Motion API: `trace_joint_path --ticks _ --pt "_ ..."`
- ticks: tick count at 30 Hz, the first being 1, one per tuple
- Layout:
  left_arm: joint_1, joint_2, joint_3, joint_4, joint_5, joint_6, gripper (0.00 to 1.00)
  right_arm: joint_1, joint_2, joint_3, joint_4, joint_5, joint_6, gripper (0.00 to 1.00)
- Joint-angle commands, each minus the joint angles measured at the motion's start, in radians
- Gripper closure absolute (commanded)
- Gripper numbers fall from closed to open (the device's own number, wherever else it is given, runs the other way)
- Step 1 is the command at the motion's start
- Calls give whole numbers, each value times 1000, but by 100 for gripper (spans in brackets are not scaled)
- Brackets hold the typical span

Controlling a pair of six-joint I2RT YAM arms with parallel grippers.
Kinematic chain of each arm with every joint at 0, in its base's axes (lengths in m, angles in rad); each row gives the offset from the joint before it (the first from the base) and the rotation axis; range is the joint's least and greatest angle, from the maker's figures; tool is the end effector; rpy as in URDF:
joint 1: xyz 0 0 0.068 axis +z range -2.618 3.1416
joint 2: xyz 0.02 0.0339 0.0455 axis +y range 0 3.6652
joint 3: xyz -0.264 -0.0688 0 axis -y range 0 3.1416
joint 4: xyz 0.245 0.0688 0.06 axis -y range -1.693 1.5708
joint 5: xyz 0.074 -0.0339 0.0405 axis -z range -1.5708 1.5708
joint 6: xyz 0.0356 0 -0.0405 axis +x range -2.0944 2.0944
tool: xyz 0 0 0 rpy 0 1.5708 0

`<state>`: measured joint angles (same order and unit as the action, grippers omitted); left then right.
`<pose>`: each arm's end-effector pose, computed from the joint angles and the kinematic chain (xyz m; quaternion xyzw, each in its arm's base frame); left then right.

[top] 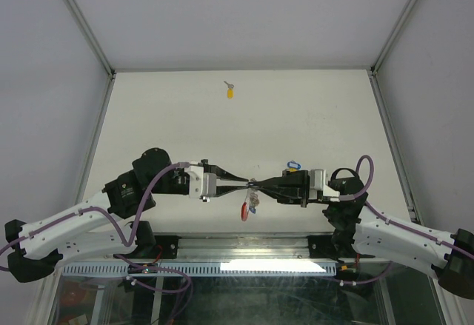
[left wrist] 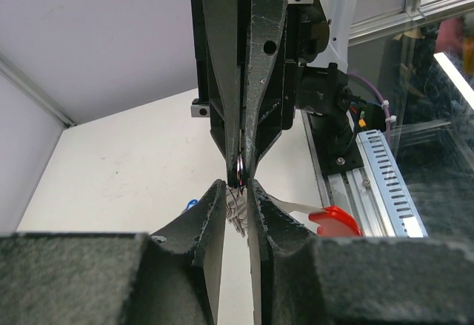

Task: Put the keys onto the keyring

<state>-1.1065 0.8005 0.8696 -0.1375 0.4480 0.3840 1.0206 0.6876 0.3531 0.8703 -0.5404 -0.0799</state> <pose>0.0678 -0.1699 0.3725 0.5947 0.4209 -0.3871 0.5651 0.0665 0.1434 0.3107 -0.4470 0.2851 0.4973 0.6867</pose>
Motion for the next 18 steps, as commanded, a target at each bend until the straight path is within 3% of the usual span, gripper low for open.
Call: trace_joint_path --ticks 1,8,12,18 --pt "-1 5 23 44 15 -5 84 -2 -5 56 52 -8 -14 100" --pt "0 20 24 32 14 -8 86 -2 -12 59 37 -14 -20 100" --pt "-1 30 33 20 8 -10 100 -2 -18 62 13 -18 -28 100" --pt "-1 33 40 3 -42 -5 100 -2 -42 106 -150 -32 -89 100"
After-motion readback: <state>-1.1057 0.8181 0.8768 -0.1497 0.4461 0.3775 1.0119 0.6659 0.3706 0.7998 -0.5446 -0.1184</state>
